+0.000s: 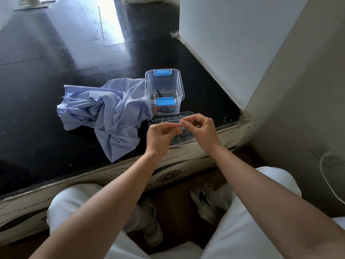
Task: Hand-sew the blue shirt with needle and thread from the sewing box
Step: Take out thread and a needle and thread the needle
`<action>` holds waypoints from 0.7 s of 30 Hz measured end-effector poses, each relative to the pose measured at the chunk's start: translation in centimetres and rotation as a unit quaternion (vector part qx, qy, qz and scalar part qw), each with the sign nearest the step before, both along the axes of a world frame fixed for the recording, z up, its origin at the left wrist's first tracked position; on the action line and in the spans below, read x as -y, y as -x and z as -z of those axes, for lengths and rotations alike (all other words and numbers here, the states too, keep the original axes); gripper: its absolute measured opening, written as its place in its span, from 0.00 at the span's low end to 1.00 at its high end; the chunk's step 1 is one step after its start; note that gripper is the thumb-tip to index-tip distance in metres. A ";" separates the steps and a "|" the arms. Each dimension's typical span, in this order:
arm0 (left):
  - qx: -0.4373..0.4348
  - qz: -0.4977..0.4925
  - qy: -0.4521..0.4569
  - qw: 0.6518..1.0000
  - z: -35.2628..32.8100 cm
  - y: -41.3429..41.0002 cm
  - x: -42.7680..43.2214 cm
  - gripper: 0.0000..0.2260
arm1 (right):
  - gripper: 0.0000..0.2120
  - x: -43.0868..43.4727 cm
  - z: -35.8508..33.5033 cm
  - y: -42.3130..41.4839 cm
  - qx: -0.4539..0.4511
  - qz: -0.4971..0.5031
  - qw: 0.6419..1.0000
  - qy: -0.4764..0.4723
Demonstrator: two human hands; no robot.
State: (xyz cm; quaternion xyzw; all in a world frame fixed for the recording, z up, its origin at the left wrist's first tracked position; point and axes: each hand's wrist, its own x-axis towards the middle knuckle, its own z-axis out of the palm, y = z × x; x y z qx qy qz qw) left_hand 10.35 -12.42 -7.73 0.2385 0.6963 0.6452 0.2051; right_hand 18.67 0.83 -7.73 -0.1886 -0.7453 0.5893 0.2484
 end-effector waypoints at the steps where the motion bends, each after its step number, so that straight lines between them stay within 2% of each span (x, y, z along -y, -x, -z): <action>1: -0.002 -0.001 0.003 1.000 0.0 0.0 0.0 0.05 | 0.02 0.0 -0.1 0.0 -0.001 0.001 1.000 -0.002; 21: -0.017 0.005 0.017 1.000 -0.2 0.0 -0.1 0.04 | 0.03 -0.1 -0.2 0.2 0.001 -0.020 1.000 0.002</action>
